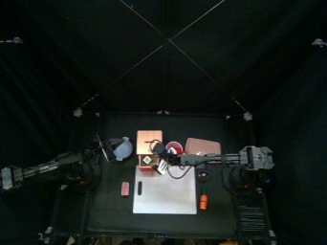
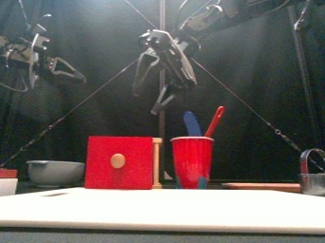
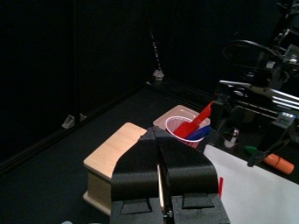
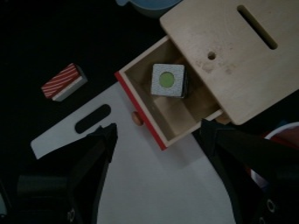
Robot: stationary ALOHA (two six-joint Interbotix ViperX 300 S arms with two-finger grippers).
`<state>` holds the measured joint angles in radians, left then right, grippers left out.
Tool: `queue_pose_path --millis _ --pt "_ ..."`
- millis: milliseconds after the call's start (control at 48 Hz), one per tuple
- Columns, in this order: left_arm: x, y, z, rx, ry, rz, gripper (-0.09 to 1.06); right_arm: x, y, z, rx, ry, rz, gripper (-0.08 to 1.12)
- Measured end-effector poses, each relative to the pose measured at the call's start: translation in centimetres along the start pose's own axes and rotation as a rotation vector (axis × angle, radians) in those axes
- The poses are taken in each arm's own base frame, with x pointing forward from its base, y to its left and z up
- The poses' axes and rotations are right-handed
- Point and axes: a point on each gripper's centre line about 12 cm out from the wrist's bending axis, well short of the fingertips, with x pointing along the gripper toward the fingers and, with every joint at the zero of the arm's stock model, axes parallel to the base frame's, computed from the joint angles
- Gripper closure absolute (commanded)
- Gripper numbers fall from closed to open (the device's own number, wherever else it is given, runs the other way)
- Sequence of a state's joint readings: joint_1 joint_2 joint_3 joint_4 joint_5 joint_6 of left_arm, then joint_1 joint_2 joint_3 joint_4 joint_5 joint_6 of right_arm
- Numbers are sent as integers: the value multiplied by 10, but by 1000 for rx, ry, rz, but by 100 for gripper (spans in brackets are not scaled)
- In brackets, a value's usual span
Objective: Place sushi on board then cut the sushi with the knife then place the pieces on the plate
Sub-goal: Grasp knife edge with left hand
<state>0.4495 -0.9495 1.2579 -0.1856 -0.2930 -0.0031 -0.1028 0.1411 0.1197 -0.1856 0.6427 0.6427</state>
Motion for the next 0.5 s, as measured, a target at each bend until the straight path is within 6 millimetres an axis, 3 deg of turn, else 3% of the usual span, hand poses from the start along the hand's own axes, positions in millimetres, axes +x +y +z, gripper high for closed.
queue_pose_path --millis 500 --pt "0 2 1 -2 -3 11 90 48 6 6 -22 91 -83 -1"
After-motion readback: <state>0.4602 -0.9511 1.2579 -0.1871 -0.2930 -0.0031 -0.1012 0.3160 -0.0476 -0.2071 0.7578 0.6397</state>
